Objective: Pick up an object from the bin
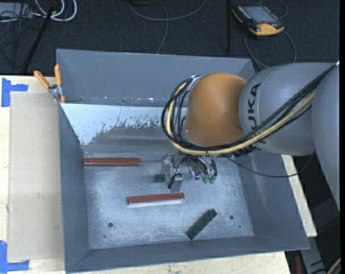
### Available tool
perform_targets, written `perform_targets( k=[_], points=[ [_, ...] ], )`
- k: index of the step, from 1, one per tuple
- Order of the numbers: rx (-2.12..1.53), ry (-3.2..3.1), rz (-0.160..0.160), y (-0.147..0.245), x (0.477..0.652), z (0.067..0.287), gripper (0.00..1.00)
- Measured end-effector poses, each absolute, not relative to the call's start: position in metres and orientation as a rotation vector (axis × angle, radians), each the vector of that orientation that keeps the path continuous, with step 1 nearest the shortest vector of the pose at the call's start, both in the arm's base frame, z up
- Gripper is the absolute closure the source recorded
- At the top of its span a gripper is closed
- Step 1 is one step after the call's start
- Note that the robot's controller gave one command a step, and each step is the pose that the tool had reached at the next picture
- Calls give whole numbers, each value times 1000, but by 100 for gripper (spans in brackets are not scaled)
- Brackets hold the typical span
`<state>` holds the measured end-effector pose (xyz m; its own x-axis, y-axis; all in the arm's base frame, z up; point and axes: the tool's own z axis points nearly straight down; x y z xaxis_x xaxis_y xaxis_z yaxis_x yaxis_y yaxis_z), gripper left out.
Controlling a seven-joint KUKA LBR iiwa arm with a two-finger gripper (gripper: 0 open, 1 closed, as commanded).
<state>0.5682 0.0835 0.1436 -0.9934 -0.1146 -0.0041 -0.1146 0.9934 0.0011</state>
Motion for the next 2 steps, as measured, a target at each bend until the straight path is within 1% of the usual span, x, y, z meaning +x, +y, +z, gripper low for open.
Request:
perform_targets(
  k=[2],
  points=[
    [-173, 3133, 2, 84, 570, 196, 100]
  ],
)
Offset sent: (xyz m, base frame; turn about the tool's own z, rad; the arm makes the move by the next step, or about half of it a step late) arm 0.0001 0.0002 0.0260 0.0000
